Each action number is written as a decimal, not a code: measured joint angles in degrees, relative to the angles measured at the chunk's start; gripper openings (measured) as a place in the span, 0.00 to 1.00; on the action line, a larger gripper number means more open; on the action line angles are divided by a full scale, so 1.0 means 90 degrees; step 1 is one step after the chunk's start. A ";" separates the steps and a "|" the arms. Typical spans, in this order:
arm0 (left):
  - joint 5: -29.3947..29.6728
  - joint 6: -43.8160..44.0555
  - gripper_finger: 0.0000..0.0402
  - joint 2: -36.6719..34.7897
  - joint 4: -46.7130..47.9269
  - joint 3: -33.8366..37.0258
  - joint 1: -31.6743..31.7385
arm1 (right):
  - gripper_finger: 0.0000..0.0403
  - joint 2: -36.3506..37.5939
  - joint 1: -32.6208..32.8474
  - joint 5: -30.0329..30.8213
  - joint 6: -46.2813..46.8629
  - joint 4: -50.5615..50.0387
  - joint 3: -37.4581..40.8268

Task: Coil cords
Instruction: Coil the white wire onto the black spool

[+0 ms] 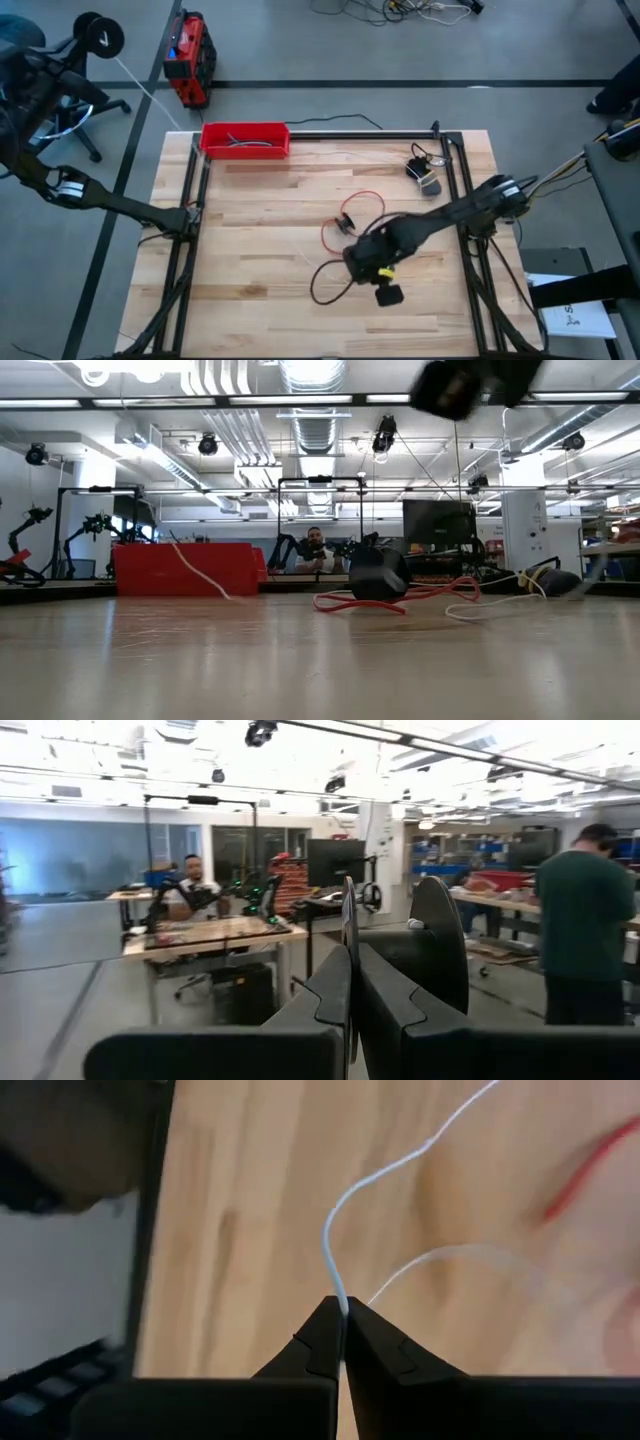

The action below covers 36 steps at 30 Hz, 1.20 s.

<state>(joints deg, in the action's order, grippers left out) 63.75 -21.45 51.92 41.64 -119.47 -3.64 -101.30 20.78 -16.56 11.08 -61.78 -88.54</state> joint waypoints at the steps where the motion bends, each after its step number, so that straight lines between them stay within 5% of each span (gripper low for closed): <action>1: -0.0004 0.0040 0.00 0.0000 0.0001 0.0028 -0.0001 | 0.01 -0.0066 0.0080 -0.0139 0.0188 0.0013 0.0053; 9: -0.0072 0.0572 0.00 -0.0005 0.0035 0.0411 0.0000 | 0.05 -0.0262 0.0717 0.0037 0.2193 -0.0253 0.0159; 16: -0.0654 0.1131 0.00 0.0000 0.0052 0.0927 0.0000 | 0.26 -0.0257 0.1182 0.1116 0.3068 -0.0443 0.0161; 24: -0.0922 0.1185 0.00 0.0007 0.0052 0.1469 0.0000 | 0.45 -0.0313 0.1231 0.2923 0.2621 0.0378 0.0161; 36: -0.2864 0.2076 0.00 -0.0122 0.0051 0.3020 -0.0001 | 0.43 -0.0314 0.0774 0.3316 0.1672 0.2050 0.0664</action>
<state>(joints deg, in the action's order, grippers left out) 37.97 -2.77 50.82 42.09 -92.29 -3.64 -104.13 27.75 13.28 26.13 -43.32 -82.57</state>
